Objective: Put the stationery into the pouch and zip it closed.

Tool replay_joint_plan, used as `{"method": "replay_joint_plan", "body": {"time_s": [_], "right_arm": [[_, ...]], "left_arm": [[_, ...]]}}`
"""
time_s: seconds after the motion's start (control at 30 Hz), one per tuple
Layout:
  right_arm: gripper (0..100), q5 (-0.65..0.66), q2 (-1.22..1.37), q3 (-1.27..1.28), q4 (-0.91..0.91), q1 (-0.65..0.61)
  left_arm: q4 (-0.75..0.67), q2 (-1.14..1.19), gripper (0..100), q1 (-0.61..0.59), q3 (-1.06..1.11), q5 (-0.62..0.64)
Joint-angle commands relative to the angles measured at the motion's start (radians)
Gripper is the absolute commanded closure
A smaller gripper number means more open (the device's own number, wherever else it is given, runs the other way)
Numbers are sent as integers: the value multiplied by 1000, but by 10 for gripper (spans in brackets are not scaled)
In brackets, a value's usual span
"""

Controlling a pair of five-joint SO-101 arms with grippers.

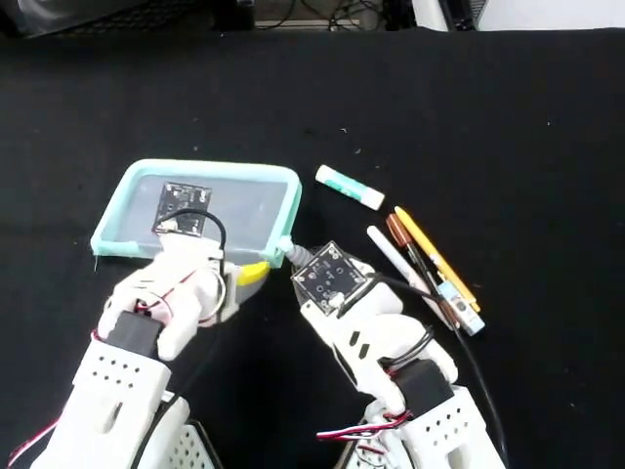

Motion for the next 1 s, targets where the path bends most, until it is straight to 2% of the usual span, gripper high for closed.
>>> {"method": "replay_joint_plan", "body": {"time_s": [0.0,0.13,0.33,0.5,0.6,0.73,0.87,0.97], "right_arm": [[986,0,-10,-61,34,6],[986,0,-12,-70,49,5],[986,0,-12,-71,43,5],[986,0,-12,-71,43,5],[986,0,-12,-71,43,5],[986,0,-12,-70,43,5],[986,0,-12,-70,43,5],[986,0,-12,-68,43,5]], "left_arm": [[-31,-2,682,-58,-22,-26],[-28,-2,682,-79,-28,-25],[-3,-2,682,-18,-27,-25],[212,-38,682,65,-130,-98],[262,-104,681,93,-153,-52],[153,-189,678,94,-59,91],[-25,-244,678,96,88,104],[-81,-255,678,96,133,103]]}}
